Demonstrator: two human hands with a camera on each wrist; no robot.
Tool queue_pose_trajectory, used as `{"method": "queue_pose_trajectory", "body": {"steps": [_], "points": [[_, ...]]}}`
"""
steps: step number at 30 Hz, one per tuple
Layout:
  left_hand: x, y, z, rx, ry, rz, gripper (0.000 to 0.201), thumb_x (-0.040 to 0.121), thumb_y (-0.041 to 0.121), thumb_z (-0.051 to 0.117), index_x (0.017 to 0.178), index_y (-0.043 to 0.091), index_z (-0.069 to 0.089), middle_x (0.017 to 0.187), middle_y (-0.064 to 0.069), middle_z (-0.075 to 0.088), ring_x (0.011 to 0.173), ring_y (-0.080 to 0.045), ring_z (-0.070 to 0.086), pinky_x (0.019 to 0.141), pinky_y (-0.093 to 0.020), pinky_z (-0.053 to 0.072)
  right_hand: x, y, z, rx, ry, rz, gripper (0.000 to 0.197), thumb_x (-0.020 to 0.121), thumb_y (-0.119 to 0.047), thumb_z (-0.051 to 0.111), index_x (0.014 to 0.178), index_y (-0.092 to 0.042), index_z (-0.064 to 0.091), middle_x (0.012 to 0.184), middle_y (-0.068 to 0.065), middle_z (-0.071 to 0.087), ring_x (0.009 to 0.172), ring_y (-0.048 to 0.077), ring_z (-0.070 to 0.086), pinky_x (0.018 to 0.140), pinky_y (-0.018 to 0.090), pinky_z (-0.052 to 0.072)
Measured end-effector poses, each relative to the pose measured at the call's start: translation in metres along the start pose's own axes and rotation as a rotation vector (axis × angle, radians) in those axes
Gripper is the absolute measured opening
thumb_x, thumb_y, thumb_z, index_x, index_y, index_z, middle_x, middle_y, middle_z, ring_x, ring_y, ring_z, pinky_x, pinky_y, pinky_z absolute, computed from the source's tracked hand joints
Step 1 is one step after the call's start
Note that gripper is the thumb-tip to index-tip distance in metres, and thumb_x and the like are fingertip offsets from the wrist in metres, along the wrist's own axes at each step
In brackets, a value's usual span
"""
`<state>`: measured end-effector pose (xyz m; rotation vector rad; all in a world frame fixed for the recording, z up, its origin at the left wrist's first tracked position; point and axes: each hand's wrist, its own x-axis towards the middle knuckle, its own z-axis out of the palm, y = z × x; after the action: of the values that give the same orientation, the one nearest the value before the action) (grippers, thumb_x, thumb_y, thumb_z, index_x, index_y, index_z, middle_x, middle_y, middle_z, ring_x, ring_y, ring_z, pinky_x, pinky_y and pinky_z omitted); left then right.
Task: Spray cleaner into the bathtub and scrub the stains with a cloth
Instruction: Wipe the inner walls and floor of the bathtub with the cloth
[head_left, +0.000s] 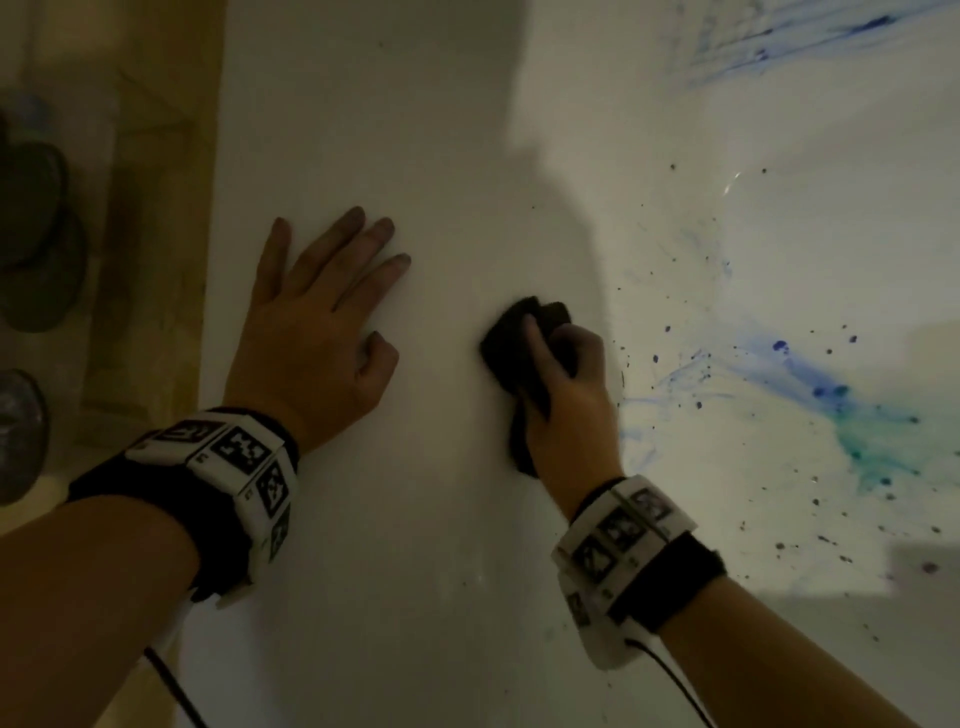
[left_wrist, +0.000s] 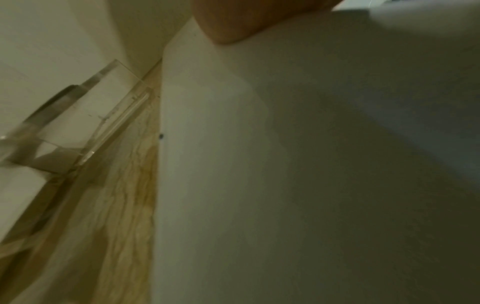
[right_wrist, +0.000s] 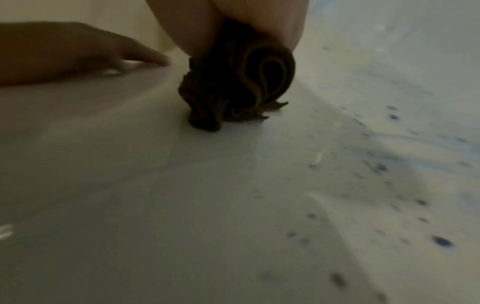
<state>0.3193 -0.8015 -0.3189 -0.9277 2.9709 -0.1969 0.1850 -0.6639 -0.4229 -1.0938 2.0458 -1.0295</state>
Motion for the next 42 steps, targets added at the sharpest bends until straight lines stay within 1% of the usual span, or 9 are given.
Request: {"method": "queue_pose_trajectory", "body": {"steps": [5,10,13,18,27,30,32,36,42], "points": [[0.000,0.000,-0.001,-0.014,-0.018,-0.006,0.054,0.077,0.021,0.042,0.127,0.007,0.057,0.141,-0.009,0.045,0.134,-0.023,0.035,0.114,-0.052,0.015,0.045,0.049,-0.026,0.009,-0.008,0.361,0.038,0.093,-0.016,0.049,0.131,-0.013,0.049,0.129,0.014,0.038,0.107,0.030,0.050,0.095,0.031,0.038],[0.000,0.001,-0.003,-0.013,-0.040,-0.017,0.054,0.078,0.022,0.040,0.127,0.007,0.057,0.142,-0.009,0.045,0.135,-0.023,0.034,0.113,-0.053,0.015,0.063,0.006,-0.049,0.195,0.055,0.107,0.027,0.090,-0.025,0.059,0.096,-0.051,0.061,0.118,0.016,0.050,0.087,0.031,0.063,0.079,0.033,0.052],[0.000,0.002,-0.004,-0.014,-0.041,-0.013,0.055,0.078,0.021,0.039,0.128,0.007,0.056,0.142,-0.009,0.044,0.135,-0.023,0.033,0.112,-0.055,0.016,0.069,-0.046,-0.031,0.078,0.026,-0.115,0.044,0.088,-0.011,0.059,0.131,-0.019,0.052,0.137,0.013,0.035,0.117,0.028,0.046,0.101,0.018,0.033],[0.002,0.001,-0.003,-0.014,-0.050,-0.011,0.055,0.077,0.020,0.040,0.128,0.006,0.056,0.142,-0.010,0.044,0.135,-0.023,0.033,0.111,-0.057,0.018,0.082,-0.045,-0.003,-0.108,0.092,-0.283,0.064,0.070,0.007,0.066,0.131,-0.007,0.051,0.129,0.029,0.044,0.107,0.046,0.054,0.088,0.047,0.048],[0.002,0.002,-0.005,-0.033,-0.063,-0.026,0.054,0.076,0.021,0.040,0.125,0.007,0.059,0.141,-0.008,0.046,0.135,-0.023,0.035,0.112,-0.055,0.018,0.103,0.027,-0.041,-0.082,0.049,0.347,0.046,0.092,-0.017,0.050,0.137,-0.015,0.041,0.137,0.015,0.039,0.120,0.032,0.045,0.093,0.032,0.037],[0.002,0.002,-0.006,-0.055,-0.080,-0.034,0.054,0.076,0.021,0.040,0.125,0.008,0.059,0.141,-0.008,0.046,0.135,-0.022,0.034,0.112,-0.055,0.018,0.116,0.017,-0.065,0.196,0.035,0.504,0.037,0.088,-0.032,0.060,0.110,-0.002,0.058,0.095,0.023,0.065,0.078,0.032,0.066,0.071,0.038,0.056],[0.001,0.002,-0.006,-0.073,-0.087,-0.043,0.054,0.077,0.021,0.039,0.126,0.008,0.058,0.142,-0.008,0.045,0.135,-0.021,0.033,0.112,-0.055,0.017,0.124,-0.007,-0.086,0.393,0.039,0.403,0.039,0.086,-0.027,0.065,0.103,0.008,0.057,0.062,0.023,0.064,0.044,0.027,0.060,0.044,0.029,0.051],[0.001,0.002,-0.008,-0.105,-0.105,-0.067,0.055,0.077,0.022,0.039,0.127,0.010,0.058,0.144,-0.005,0.042,0.136,-0.018,0.031,0.113,-0.052,0.017,0.153,-0.075,-0.113,0.039,0.216,-0.225,0.028,0.088,-0.009,0.059,0.116,-0.002,0.059,0.112,0.011,0.058,0.092,0.010,0.055,0.082,0.005,0.041],[0.002,0.002,-0.011,-0.119,-0.132,-0.074,0.056,0.076,0.023,0.039,0.127,0.012,0.058,0.146,-0.002,0.039,0.137,-0.016,0.029,0.114,-0.050,0.016,0.229,-0.115,-0.110,-0.400,0.329,-0.359,0.050,0.085,-0.008,0.052,0.134,-0.007,0.045,0.137,0.023,0.036,0.117,0.038,0.047,0.097,0.042,0.044]]}}
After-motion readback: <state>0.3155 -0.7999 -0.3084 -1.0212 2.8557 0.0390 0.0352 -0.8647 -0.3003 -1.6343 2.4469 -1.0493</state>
